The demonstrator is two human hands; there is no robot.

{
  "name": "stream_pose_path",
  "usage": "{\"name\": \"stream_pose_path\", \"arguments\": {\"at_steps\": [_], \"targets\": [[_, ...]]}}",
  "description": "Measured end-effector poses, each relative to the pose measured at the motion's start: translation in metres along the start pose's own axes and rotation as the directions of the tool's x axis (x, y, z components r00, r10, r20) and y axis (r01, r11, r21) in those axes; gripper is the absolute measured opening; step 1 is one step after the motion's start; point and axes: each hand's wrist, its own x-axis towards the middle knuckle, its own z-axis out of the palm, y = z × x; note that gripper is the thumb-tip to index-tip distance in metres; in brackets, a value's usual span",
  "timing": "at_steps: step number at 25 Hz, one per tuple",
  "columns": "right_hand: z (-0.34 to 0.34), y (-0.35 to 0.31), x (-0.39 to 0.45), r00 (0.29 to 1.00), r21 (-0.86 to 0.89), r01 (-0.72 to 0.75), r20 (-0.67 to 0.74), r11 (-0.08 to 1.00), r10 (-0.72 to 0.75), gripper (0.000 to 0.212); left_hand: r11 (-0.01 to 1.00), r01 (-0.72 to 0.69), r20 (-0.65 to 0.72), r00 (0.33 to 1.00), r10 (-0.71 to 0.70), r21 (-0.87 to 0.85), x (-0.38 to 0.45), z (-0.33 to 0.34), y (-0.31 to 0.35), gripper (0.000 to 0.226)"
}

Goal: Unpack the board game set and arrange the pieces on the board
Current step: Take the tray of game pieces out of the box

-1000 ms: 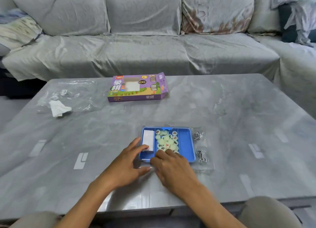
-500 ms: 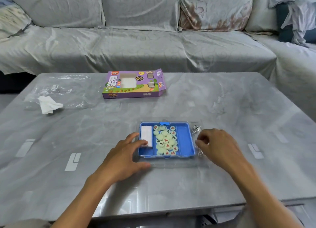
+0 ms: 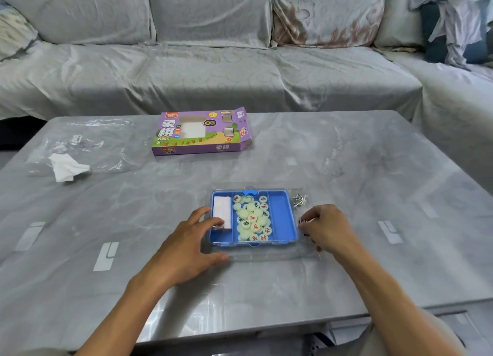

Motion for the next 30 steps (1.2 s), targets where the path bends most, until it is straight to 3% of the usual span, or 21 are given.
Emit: {"name": "stream_pose_path", "arguments": {"at_steps": [2, 3, 4, 5, 6, 7, 8, 10, 12, 14, 16, 19, 22, 25, 28, 30], "targets": [[-0.007, -0.009, -0.005, 0.999, 0.302, -0.009, -0.037, 0.953, 0.021, 0.007, 1.000, -0.017, -0.125, 0.992, 0.018, 0.011, -0.002, -0.003, 0.008, 0.062], [-0.008, -0.017, -0.011, 1.000, 0.464, 0.006, -0.019, 0.886, 0.003, 0.008, 0.993, -0.043, -0.238, 0.971, 0.017, -0.106, -0.004, -0.003, 0.017, 0.048], [-0.005, -0.026, -0.019, 0.998, 0.594, 0.014, 0.035, 0.804, -0.043, 0.010, 0.936, -0.082, -0.328, 0.944, -0.038, -0.343, -0.006, -0.002, 0.027, 0.032], [0.003, -0.038, -0.029, 0.988, 0.677, 0.008, 0.107, 0.736, -0.108, 0.011, 0.756, -0.095, -0.295, 0.946, -0.135, -0.648, -0.007, -0.002, 0.040, 0.022], [0.014, -0.049, -0.038, 0.970, 0.706, 0.005, 0.168, 0.709, -0.174, 0.011, 0.457, -0.061, -0.153, 0.974, -0.167, -0.887, -0.008, -0.003, 0.051, 0.021], [0.026, -0.060, -0.046, 0.950, 0.698, 0.021, 0.210, 0.716, -0.233, 0.011, 0.163, 0.033, 0.013, 0.992, -0.122, -0.986, -0.008, -0.003, 0.058, 0.027], [0.037, -0.069, -0.052, 0.933, 0.672, 0.058, 0.228, 0.738, -0.280, 0.010, -0.031, 0.136, 0.138, 0.988, -0.075, -0.990, -0.008, -0.001, 0.061, 0.034], [0.046, -0.076, -0.052, 0.929, 0.625, 0.142, 0.183, 0.768, -0.321, 0.009, -0.194, 0.230, 0.252, 0.963, -0.096, -0.954, -0.006, 0.001, 0.055, 0.038], [0.037, -0.068, -0.036, 0.948, 0.493, 0.281, -0.010, 0.824, -0.318, 0.012, -0.240, 0.232, 0.281, 0.940, -0.193, -0.943, 0.000, 0.002, 0.047, 0.034], [0.018, -0.050, -0.009, 0.912, 0.062, 0.377, -0.197, 0.924, -0.359, 0.016, -0.255, 0.217, 0.281, 0.927, -0.248, -0.942, 0.003, 0.002, 0.041, 0.029], [0.009, -0.030, 0.021, 0.930, -0.341, 0.277, -0.141, 0.898, -0.340, 0.021, -0.255, 0.224, 0.288, 0.924, -0.251, -0.941, 0.005, 0.003, 0.040, 0.025], [0.019, -0.018, 0.045, 0.980, -0.515, 0.186, 0.037, 0.837, -0.195, 0.019, -0.240, 0.248, 0.307, 0.917, -0.253, -0.939, 0.007, 0.007, 0.036, 0.024], [0.015, -0.016, 0.054, 0.972, -0.493, 0.236, 0.123, 0.838, -0.201, 0.019, -0.256, 0.257, 0.317, 0.920, -0.230, -0.932, 0.009, 0.010, 0.031, 0.023], [-0.001, -0.012, 0.056, 0.960, -0.363, 0.254, 0.207, 0.897, -0.188, 0.021, -0.256, 0.257, 0.317, 0.920, -0.230, -0.932, 0.011, 0.011, 0.029, 0.024], [-0.008, -0.010, 0.054, 0.965, -0.199, 0.251, -0.028, 0.947, -0.262, 0.020, -0.245, 0.266, 0.322, 0.919, -0.227, -0.932, 0.011, 0.011, 0.030, 0.024], [-0.008, -0.019, 0.045, 0.958, 0.039, 0.251, -0.153, 0.967, -0.243, 0.015, -0.264, 0.275, 0.333, 0.921, -0.204, -0.924, 0.010, 0.011, 0.032, 0.024]]}}
